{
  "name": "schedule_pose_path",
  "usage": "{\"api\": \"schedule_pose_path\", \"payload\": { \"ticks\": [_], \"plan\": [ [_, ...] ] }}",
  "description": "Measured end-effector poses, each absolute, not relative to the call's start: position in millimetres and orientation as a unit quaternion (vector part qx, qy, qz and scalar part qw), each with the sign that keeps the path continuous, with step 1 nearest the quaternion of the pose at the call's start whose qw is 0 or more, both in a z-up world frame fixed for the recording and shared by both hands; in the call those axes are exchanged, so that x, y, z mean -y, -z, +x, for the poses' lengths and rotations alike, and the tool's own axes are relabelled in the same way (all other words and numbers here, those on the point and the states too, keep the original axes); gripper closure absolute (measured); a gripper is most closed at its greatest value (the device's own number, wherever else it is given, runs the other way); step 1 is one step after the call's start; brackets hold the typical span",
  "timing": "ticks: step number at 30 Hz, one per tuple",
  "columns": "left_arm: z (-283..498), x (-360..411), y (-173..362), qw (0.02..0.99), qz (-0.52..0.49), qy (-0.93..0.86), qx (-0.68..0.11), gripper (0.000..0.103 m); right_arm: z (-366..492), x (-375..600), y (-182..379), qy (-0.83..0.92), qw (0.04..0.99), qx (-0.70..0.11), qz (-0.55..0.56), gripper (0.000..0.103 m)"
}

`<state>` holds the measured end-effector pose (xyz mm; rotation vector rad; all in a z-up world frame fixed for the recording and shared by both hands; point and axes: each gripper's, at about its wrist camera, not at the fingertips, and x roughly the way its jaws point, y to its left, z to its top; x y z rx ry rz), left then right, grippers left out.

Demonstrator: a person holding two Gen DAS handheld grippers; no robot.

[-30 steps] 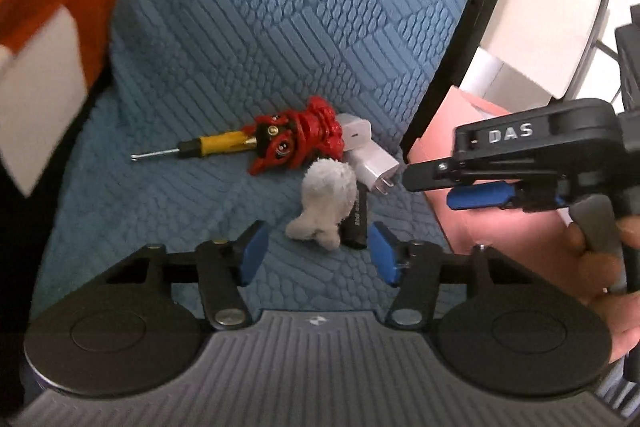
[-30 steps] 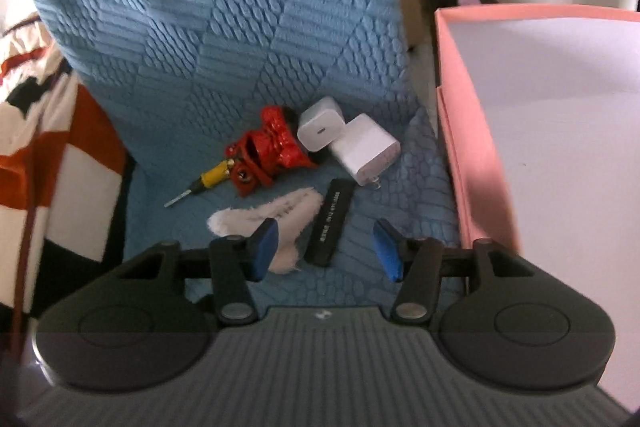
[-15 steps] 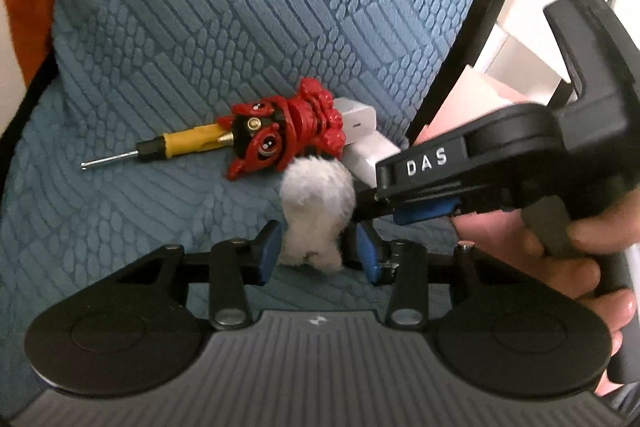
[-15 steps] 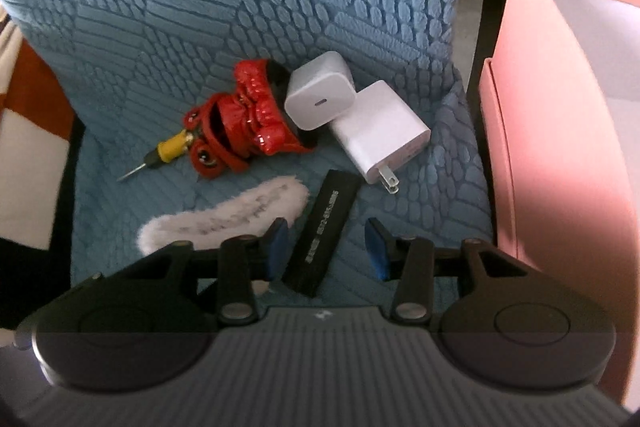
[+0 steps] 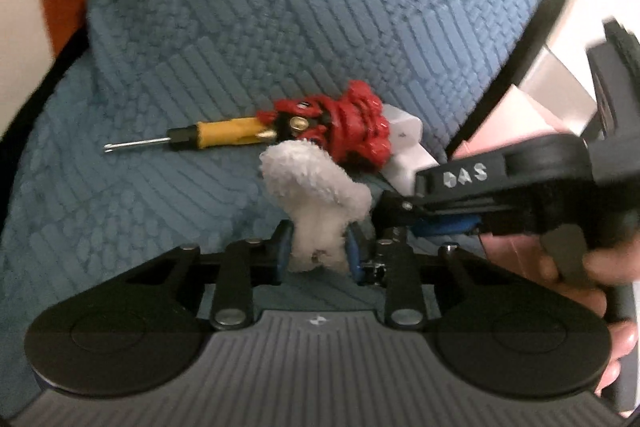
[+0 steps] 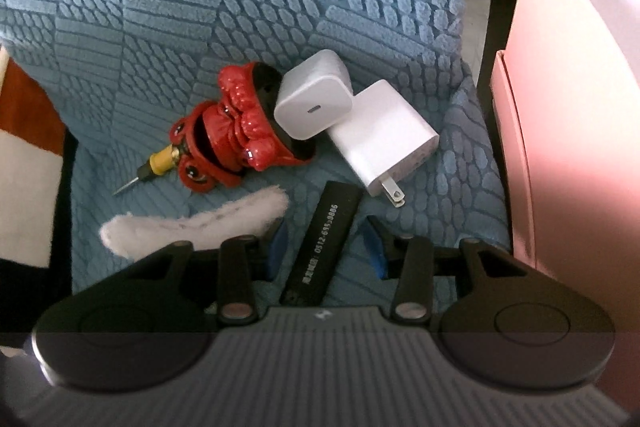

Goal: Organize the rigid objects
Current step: 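Close the left gripper on the white plush while the right gripper closes on the black USB stick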

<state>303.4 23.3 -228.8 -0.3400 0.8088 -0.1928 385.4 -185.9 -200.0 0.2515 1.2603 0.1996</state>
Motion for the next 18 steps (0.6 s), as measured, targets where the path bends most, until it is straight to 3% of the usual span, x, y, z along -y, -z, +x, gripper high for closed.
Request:
{"api": "schedule_pose_path", "payload": {
  "ticks": [3, 10, 15, 18],
  "plan": [
    [297, -37, 221, 0.905, -0.18, 0.074, -0.378, 0.071, 379, 193, 198, -0.086, 0.8, -0.582, 0.12, 0.07],
    [287, -57, 213, 0.906, -0.194, 0.039, -0.375, 0.072, 365, 182, 198, -0.104, 0.812, -0.566, 0.098, 0.068],
    [282, -64, 207, 0.905, -0.2, 0.024, -0.375, 0.072, 352, 158, 200, -0.109, 0.828, -0.55, 0.022, 0.064],
    [279, -66, 204, 0.904, -0.205, 0.022, -0.376, 0.072, 341, 142, 202, -0.106, 0.839, -0.531, -0.057, 0.051]
  ]
}}
